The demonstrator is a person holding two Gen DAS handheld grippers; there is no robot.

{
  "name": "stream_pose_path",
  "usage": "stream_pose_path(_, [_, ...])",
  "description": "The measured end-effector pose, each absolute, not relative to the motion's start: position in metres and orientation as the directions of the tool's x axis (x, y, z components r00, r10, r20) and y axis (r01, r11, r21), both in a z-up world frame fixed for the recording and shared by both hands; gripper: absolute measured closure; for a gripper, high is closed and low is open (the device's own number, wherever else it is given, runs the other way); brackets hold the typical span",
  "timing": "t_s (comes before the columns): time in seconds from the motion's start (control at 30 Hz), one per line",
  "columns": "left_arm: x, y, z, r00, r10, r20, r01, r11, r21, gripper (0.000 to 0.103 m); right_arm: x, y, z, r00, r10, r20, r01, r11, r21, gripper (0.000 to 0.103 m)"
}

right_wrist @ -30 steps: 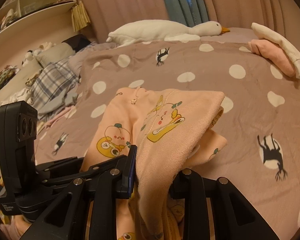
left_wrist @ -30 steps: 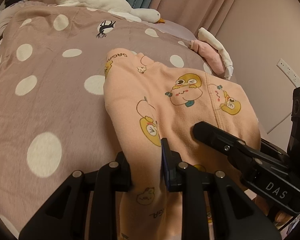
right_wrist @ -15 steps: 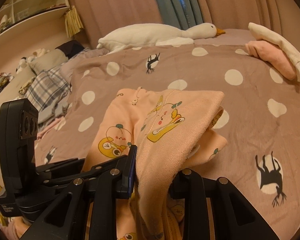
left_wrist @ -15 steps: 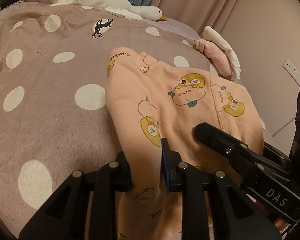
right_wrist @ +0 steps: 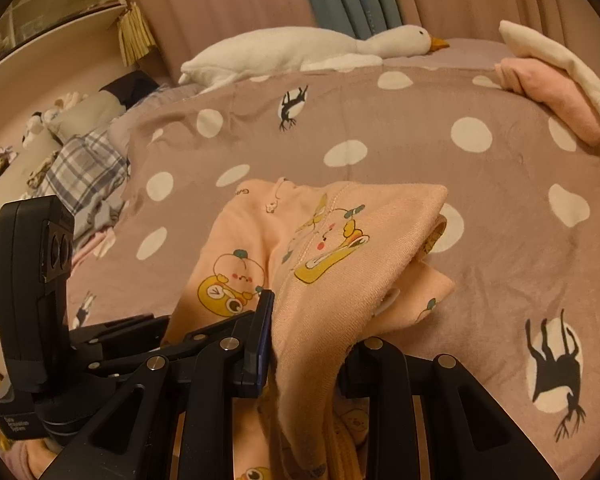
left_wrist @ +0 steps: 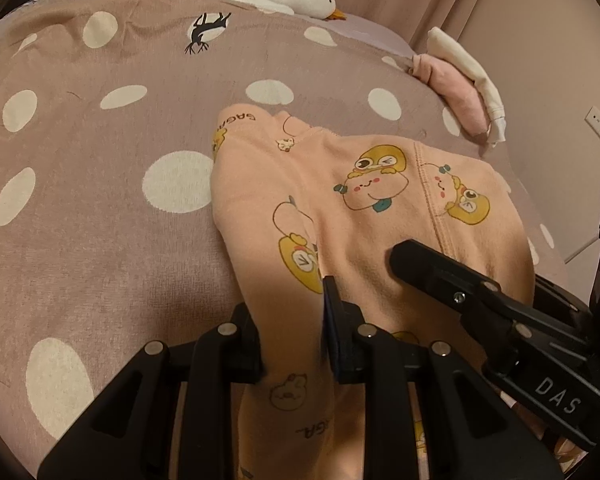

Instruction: Fold small clothes

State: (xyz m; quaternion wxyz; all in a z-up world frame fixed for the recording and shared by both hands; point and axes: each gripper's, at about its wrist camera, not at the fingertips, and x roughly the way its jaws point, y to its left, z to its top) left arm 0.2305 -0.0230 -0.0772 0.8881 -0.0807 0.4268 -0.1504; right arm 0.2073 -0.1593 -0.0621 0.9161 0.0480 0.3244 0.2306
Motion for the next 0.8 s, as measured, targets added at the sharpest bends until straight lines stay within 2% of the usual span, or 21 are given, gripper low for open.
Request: stream_pose_path(0.8, [0.241,-0.024,-0.091,0.577,-0.292,-0.763,0.176,0.956,-0.233,0.070,0.228,-0.177,-0.081,0.647,0.466,-0.603,-0.352,0.885,0.305,0.075])
